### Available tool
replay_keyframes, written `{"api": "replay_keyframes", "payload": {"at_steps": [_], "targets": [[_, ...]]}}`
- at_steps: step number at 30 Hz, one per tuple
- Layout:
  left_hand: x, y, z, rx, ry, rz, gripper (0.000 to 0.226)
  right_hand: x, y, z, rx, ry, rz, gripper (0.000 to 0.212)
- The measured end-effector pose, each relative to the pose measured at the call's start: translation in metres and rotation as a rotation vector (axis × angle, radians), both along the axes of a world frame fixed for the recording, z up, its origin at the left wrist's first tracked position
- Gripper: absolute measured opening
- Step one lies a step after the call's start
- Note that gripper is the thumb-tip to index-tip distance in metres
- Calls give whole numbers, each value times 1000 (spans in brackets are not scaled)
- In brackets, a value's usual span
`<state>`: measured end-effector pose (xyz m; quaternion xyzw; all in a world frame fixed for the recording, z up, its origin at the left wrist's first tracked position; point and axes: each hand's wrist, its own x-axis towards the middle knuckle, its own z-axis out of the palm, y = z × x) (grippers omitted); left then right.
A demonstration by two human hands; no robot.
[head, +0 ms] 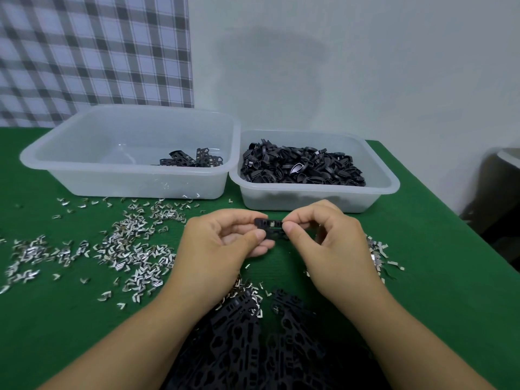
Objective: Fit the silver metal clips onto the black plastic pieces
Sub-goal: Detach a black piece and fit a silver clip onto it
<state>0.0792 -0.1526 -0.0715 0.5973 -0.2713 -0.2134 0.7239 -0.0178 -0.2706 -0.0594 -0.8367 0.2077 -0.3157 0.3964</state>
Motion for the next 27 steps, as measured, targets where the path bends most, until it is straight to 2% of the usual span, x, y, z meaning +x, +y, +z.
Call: {"api": "replay_keyframes", "payload": {"at_steps": [5, 8, 11, 13, 17, 27], "targets": [[0, 0, 1, -24, -9, 80, 28, 4, 3, 3, -97, -4, 1, 14], [3, 0, 0, -72, 21, 186, 25, 3, 6, 3, -259, -41, -2, 17], [8, 1, -1, -92, 61, 269, 21, 4, 11, -2, -441, 70, 149, 7], [9, 1, -2, -89, 75, 277, 21, 6, 13, -5, -498, 191, 280, 11], [9, 0, -3, -82, 77, 264, 22, 11, 14, -8, -542, 312, 368, 20], [7, 0, -3, -63, 63, 239, 21, 9, 16, -5, -503, 337, 409, 3]]}}
